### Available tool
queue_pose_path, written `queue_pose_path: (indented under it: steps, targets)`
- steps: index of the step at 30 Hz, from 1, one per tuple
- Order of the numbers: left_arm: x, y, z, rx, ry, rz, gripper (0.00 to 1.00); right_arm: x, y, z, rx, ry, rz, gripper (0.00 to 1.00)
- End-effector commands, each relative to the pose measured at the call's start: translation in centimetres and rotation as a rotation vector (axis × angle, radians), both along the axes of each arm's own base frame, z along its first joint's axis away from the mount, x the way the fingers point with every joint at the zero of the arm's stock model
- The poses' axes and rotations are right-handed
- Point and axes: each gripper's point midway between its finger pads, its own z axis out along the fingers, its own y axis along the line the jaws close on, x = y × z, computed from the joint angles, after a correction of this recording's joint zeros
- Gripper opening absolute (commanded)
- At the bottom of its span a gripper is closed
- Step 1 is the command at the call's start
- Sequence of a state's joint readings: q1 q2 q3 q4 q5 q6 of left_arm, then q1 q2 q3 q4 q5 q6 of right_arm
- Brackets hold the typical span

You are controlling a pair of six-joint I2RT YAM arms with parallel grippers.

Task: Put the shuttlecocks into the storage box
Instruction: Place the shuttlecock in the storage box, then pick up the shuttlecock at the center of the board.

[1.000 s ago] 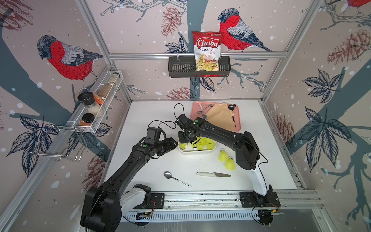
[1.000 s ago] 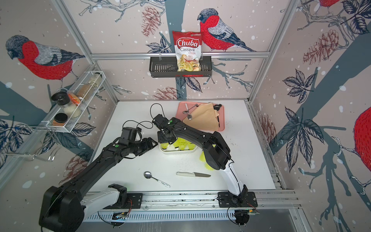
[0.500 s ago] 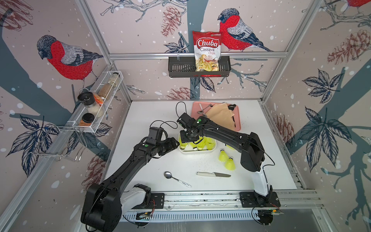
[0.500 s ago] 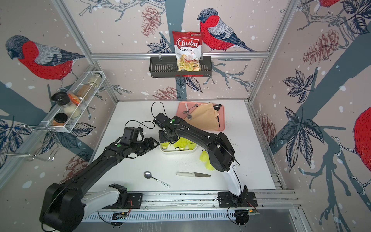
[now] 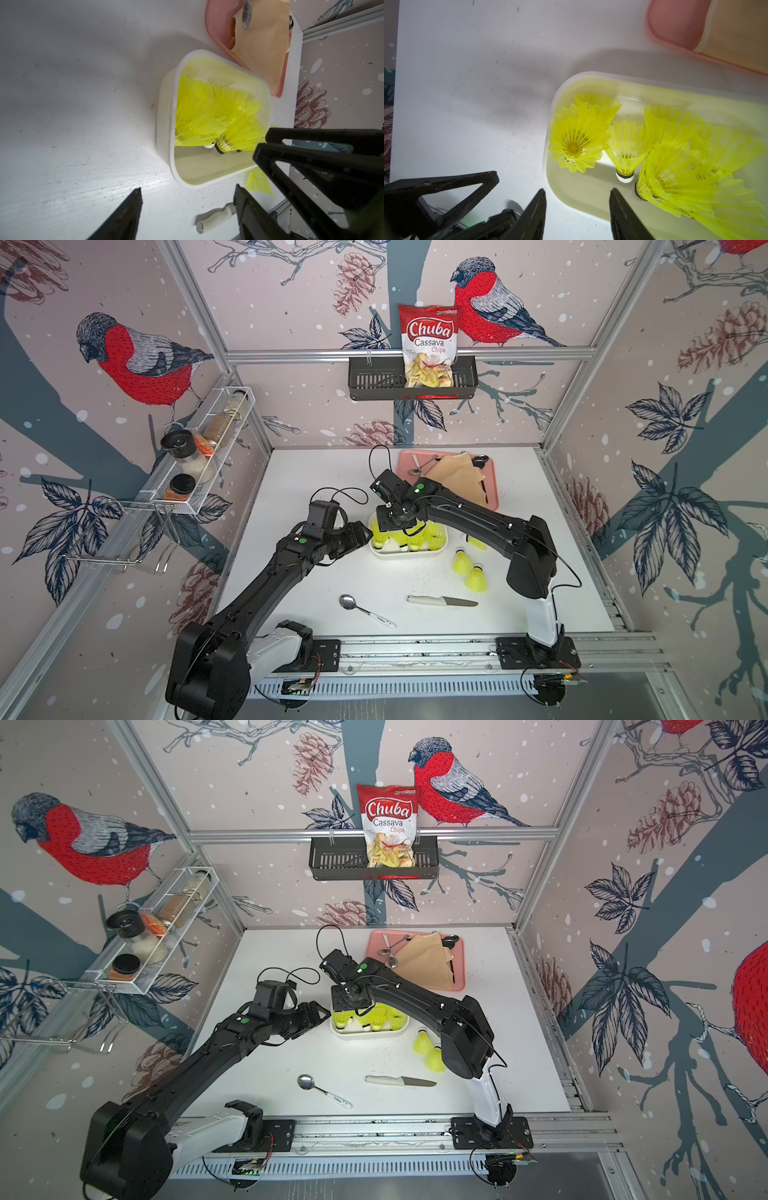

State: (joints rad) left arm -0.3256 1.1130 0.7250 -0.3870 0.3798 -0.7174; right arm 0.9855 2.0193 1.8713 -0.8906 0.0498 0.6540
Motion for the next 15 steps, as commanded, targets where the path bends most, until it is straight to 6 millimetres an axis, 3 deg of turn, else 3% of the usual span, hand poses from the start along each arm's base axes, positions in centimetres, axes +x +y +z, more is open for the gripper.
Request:
queue_pose_path:
  steps: [1,9,15]
  targets:
    - [0.3,-0.1,0.8,0.011,-0.026,-0.008,0.73,0.6,-1.1,1.0,-0.01,-0.032,-0.035,0.52]
    - [0.5,-0.9,3.0,0.024,-0.083,-0.063,0.77,1.6,-3.9,2.7,0.011,-0.051,-0.144,0.51]
    - [1.3,-2.6,5.4,-0.002,-0.151,-0.122,0.82,2.8,-8.2,3.5,0.019,-0.06,-0.319,0.52]
